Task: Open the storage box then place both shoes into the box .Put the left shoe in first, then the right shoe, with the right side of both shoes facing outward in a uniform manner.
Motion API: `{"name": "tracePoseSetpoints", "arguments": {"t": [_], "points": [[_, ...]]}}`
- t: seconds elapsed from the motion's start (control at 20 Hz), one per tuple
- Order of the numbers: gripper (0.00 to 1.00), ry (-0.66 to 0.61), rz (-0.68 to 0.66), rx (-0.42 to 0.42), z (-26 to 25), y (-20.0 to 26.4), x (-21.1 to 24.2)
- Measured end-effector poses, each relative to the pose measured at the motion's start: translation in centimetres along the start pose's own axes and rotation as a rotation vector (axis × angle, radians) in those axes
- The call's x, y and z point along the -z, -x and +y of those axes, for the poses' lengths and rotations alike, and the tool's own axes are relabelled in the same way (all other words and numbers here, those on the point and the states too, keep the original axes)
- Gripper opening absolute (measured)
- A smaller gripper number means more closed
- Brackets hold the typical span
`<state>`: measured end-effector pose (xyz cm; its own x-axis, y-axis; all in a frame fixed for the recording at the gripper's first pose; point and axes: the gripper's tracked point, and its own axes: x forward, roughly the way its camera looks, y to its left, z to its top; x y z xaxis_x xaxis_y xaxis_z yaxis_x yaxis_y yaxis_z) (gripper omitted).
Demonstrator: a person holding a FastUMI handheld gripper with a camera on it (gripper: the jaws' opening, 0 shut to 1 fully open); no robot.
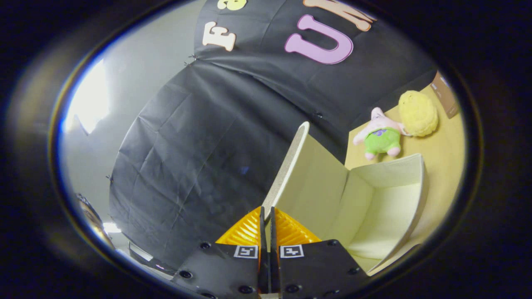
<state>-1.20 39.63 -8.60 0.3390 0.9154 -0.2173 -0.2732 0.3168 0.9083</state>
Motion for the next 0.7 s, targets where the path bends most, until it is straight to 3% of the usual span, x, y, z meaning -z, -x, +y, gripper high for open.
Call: {"name": "tracePoseSetpoints", "arguments": {"t": [0.55,0.7], "points": [[0.03,0.002,0.076,-0.009,0.7,-5.6,3.1],[0.03,0.026,0.083,0.021,0.0,-6.1,3.6]]}}
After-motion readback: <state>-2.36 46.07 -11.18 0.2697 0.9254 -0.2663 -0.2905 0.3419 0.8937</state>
